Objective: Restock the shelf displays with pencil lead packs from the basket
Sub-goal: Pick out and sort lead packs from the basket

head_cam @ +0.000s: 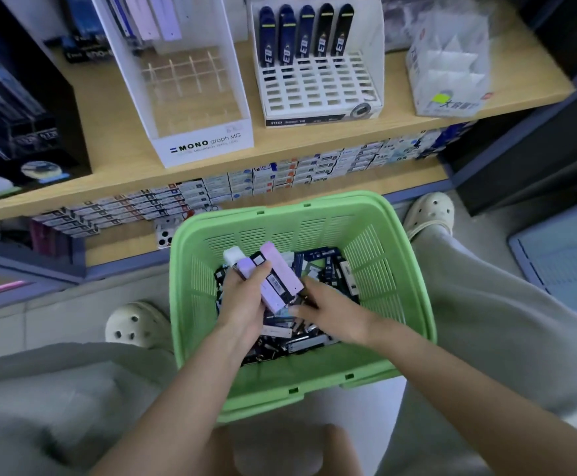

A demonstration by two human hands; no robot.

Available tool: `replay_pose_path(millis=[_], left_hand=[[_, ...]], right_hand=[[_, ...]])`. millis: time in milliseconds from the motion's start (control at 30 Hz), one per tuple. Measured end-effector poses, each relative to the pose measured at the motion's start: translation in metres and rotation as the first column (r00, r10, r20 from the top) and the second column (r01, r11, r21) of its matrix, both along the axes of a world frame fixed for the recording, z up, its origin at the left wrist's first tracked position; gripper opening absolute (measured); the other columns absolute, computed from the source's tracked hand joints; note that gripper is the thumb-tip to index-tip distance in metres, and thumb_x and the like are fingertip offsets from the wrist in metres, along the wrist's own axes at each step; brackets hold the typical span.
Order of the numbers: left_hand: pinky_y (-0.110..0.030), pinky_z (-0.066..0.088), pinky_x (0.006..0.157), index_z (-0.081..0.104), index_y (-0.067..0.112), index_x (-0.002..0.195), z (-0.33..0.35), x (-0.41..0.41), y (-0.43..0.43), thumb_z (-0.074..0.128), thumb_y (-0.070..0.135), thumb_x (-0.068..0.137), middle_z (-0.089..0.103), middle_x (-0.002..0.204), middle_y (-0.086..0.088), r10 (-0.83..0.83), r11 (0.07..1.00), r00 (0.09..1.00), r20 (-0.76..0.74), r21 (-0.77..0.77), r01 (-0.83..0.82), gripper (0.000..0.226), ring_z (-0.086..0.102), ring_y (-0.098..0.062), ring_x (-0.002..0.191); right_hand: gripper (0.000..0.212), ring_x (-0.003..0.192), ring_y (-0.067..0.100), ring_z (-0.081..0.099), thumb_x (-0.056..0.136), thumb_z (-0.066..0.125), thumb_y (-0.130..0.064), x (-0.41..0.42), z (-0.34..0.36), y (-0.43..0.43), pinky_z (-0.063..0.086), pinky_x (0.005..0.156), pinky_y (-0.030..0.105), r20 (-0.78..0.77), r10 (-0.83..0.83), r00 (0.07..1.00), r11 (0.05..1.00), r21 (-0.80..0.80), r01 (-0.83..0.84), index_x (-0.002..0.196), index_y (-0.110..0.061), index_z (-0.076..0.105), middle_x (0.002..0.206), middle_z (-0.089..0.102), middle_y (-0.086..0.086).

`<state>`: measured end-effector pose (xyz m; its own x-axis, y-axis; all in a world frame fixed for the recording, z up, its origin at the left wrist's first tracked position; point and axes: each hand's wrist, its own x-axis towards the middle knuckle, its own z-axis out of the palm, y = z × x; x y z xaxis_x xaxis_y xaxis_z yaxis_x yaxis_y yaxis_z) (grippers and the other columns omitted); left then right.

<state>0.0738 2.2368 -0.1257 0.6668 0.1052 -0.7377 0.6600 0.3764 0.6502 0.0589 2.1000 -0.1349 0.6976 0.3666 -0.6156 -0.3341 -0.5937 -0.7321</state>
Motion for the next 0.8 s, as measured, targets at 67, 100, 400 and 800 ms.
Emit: replay_pose_path(millis=[67,100,400,800], left_hand=[[-0.031,0.049,0.070,0.054,0.009,0.089,0.011,0.005,0.005,0.051,0.007,0.096,0.064,0.087,-0.006,-0.027,0.999,0.999,0.036,0.019,0.026,0.007,0.061,-0.017,0.076],[-0.029,0.049,0.069,0.054,0.007,0.090,0.016,0.008,0.008,0.051,0.007,0.096,0.063,0.087,-0.005,-0.042,0.999,0.997,0.057,0.037,0.040,0.006,0.060,-0.016,0.076],[-0.042,0.043,0.092,0.047,0.009,0.098,0.067,0.026,0.031,0.058,0.010,0.092,0.052,0.098,-0.014,-0.185,0.956,0.965,0.184,0.263,0.133,0.012,0.052,-0.022,0.090],[-0.037,0.047,0.087,0.047,0.014,0.099,0.136,0.080,0.039,0.056,0.006,0.093,0.058,0.101,-0.011,-0.276,0.941,0.895,0.352,0.288,0.177,0.014,0.057,-0.027,0.096]], right_hand=[[0.040,0.114,0.018,0.056,0.095,0.053,-0.019,-0.001,0.010,-0.008,0.044,0.100,0.031,0.040,-0.023,0.999,1.000,-0.016,0.024,0.133,-0.012,0.043,0.125,0.057,0.003],[0.037,0.110,0.019,0.059,0.094,0.055,-0.015,-0.001,0.018,-0.012,0.046,0.098,0.032,0.053,-0.081,0.995,0.997,0.011,0.081,0.131,-0.010,0.046,0.121,0.058,0.003],[0.025,0.058,0.006,0.054,0.102,0.037,-0.018,0.008,0.095,-0.027,0.041,0.051,0.015,-0.029,-0.382,0.924,0.895,0.239,0.377,0.122,-0.015,0.052,0.073,0.066,-0.012],[0.032,0.072,0.003,0.063,0.077,0.075,-0.016,0.054,0.173,-0.005,0.048,0.054,0.016,0.413,-0.305,0.858,0.952,0.123,0.280,0.103,-0.027,0.060,0.084,0.071,-0.013]])
